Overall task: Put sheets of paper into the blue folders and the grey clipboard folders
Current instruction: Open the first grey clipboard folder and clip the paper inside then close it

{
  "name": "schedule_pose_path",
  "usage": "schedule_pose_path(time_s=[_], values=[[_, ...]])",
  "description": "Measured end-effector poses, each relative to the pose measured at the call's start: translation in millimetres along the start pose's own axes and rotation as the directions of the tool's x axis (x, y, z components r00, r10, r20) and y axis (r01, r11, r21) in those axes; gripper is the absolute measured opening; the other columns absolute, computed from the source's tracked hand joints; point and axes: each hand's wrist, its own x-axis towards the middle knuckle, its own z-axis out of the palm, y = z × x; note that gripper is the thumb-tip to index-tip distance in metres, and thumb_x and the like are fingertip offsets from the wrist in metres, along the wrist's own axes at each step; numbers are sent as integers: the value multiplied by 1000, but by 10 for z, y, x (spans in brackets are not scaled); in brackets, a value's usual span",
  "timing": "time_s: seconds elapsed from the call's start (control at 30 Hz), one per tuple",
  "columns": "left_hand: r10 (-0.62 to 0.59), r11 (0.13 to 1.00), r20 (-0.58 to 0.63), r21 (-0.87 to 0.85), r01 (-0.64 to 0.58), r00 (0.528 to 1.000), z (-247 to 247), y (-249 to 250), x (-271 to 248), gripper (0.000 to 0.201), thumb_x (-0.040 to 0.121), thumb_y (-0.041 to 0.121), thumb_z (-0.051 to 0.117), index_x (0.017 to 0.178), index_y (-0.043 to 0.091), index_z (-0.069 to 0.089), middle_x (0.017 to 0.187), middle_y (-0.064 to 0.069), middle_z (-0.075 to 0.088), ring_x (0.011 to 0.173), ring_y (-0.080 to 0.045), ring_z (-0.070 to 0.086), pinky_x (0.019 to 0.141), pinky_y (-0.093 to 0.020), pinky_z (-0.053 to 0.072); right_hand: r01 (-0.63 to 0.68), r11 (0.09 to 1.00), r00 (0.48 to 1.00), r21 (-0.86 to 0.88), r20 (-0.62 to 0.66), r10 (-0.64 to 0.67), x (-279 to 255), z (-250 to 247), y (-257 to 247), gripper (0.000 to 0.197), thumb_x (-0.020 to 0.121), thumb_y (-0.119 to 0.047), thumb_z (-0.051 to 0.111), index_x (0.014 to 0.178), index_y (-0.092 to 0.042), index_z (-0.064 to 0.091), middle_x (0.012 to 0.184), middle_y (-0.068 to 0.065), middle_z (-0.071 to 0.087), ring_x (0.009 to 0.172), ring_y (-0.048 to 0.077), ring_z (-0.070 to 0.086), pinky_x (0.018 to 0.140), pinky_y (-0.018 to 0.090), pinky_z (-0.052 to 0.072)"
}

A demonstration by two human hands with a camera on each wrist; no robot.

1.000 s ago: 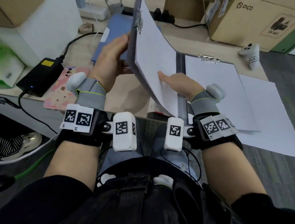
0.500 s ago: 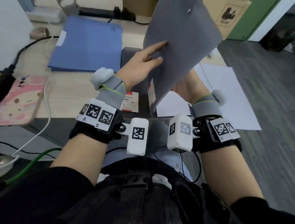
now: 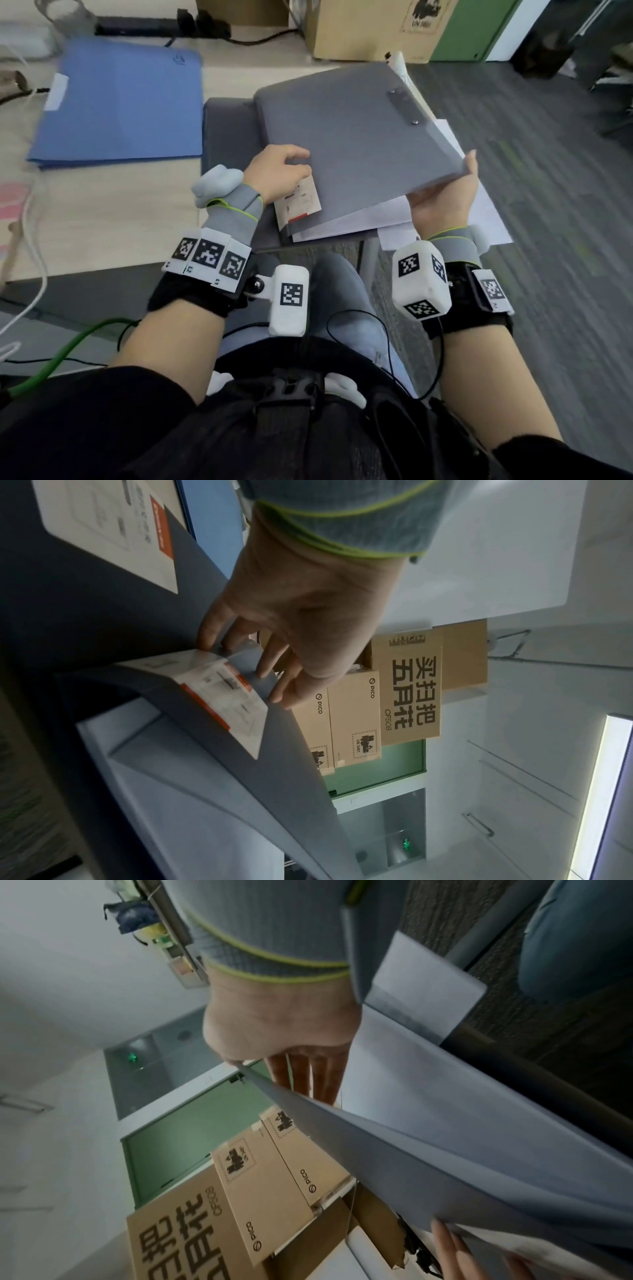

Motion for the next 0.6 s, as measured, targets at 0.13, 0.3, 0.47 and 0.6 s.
schedule_pose_path(time_s=[0.13,0.3,0.47,0.6], values=[[-56,994,-52,89,61,997,26,-36,16,46,85,21,61,130,17,54,140,-4,50,126,-21,49,102,-25,37,39,990,975,-137,-210,-67,38,-125,-33,42,95,-39,40,81,-13,69,74,3,68,67,18,59,59,20,44],[-192,978,-168,44,202,967,38,-78,22,68,80,25,68,138,10,37,142,-13,38,126,-28,46,98,-27,37,38,902,926,-429,-325,-194,155,-174,20,14,74,-14,61,60,-15,62,69,0,58,63,16,44,64,28,34],[-313,912,-137,-319,257,940,15,-182,23,91,70,29,76,144,10,26,126,-6,50,114,-23,57,89,-37,52,51,678,960,-733,-151,-235,282,-243,19,7,57,-29,61,63,-25,63,66,-6,52,73,18,44,69,32,38],[-284,819,67,-502,278,957,29,-191,1,51,85,13,66,130,6,42,105,-4,65,80,-13,65,56,-25,55,71,402,961,-913,-45,-273,339,-273,-2,32,54,-35,58,76,-14,68,70,0,49,69,22,44,70,35,46]])
